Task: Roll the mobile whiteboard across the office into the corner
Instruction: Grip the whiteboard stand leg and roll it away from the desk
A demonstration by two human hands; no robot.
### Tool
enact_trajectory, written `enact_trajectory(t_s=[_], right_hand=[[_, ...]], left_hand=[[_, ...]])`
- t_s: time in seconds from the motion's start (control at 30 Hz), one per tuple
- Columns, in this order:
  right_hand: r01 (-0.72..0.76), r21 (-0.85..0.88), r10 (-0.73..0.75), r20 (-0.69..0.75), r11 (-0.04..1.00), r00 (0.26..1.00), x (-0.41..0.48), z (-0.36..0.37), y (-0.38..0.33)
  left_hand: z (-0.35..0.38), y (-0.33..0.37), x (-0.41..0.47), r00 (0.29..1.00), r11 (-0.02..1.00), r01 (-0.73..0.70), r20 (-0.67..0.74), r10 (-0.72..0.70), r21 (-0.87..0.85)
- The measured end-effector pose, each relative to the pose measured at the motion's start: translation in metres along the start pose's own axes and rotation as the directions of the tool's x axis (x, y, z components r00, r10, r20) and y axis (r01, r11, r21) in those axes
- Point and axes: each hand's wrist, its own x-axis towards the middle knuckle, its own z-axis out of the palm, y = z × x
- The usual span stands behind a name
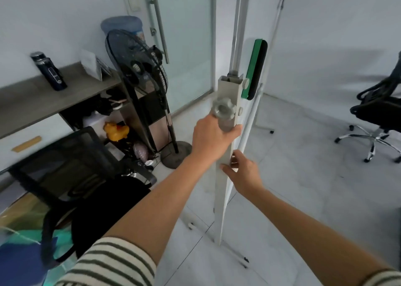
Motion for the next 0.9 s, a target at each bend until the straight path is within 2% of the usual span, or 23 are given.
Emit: enact_trajectory(t_s=[0.1, 0.27, 0.47, 0.73, 0.9], right_hand=[[0.008, -0.006, -0.008, 0.016, 1.0, 1.0, -0.037, -0.007, 0.002], [0.049, 0.004, -0.049, 0.042, 0.999, 0.998, -0.101, -0.018, 0.009], [0.114, 0.007, -0.114, 0.124, 0.993, 0.986, -0.183, -0.037, 0.024], [0.172, -0.031, -0.165, 0.156, 0.985, 0.974, -0.299, -0.058, 0.03], [0.167, -0.052, -0.157, 0.155, 0.985, 0.975, -0.37, -0.064, 0.028]], left_hand=[[-0.002, 0.012, -0.036, 0.999, 0.999, -0.021, -0.033, 0.022, 0.025], [-0.002, 0.032, -0.103, 0.995, 0.994, 0.087, -0.055, -0.084, 0.059], [0.003, 0.063, -0.194, 0.967, 0.985, 0.166, -0.203, -0.154, 0.04], [-0.005, 0.109, -0.311, 0.952, 0.981, 0.192, -0.246, -0.18, 0.025], [-0.019, 0.129, -0.379, 0.955, 0.975, 0.223, -0.208, -0.214, 0.02]])
